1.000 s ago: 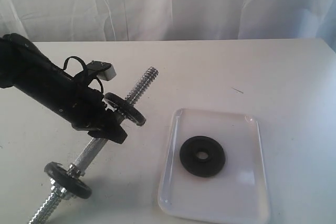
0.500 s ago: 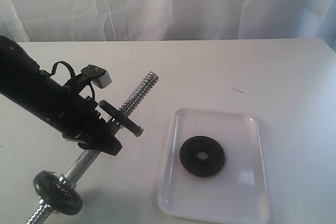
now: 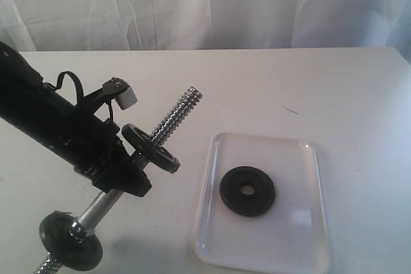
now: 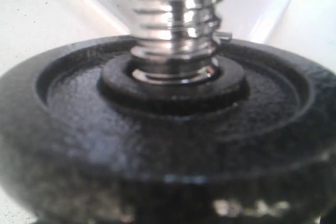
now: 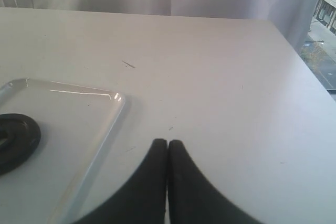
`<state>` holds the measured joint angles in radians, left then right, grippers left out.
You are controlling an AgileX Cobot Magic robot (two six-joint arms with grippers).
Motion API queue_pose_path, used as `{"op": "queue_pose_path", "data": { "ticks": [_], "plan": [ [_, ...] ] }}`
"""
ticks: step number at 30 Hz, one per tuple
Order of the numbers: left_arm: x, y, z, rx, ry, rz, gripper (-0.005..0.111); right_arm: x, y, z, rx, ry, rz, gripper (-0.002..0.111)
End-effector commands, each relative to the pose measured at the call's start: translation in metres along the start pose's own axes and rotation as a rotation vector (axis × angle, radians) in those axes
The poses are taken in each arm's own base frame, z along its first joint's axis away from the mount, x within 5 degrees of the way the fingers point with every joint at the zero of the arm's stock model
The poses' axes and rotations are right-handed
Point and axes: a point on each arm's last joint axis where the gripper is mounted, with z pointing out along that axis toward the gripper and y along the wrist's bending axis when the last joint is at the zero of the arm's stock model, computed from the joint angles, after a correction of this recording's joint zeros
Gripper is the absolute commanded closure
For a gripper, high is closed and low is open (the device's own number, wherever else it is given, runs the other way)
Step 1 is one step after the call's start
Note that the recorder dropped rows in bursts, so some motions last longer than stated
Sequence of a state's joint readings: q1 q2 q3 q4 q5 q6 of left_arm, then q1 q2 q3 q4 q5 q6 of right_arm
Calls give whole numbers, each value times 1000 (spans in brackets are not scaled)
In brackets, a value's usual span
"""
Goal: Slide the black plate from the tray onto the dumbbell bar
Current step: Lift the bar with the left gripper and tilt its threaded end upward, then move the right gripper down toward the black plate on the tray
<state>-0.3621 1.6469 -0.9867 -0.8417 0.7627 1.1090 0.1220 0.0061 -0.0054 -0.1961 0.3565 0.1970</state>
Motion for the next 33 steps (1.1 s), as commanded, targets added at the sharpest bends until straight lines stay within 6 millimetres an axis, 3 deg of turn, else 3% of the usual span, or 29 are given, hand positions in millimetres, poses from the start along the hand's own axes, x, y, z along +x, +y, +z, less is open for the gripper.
{"op": "queue_pose_path", "data": {
  "ticks": [1,4,10,14,18,33],
  "plan": [
    [-20,-23,-17,131,-142,-20,107,-1,-1,0,9,-26,-22,108],
    [-18,-25,-15,149,-155,-19,107,-7,1,0,-7,-92,-12,108],
    [-10,-27,-6,163,-245,13,107,-28,6,-5,-149,-310,511,108],
    [-4,-28,-2,169,-283,40,107,-36,5,-8,-178,-403,562,108],
    [1,-26,1,146,-277,27,107,-37,4,-9,-220,-395,781,108],
    [1,-24,2,124,-287,10,107,-21,8,-3,-184,-200,849,108]
  ]
}}
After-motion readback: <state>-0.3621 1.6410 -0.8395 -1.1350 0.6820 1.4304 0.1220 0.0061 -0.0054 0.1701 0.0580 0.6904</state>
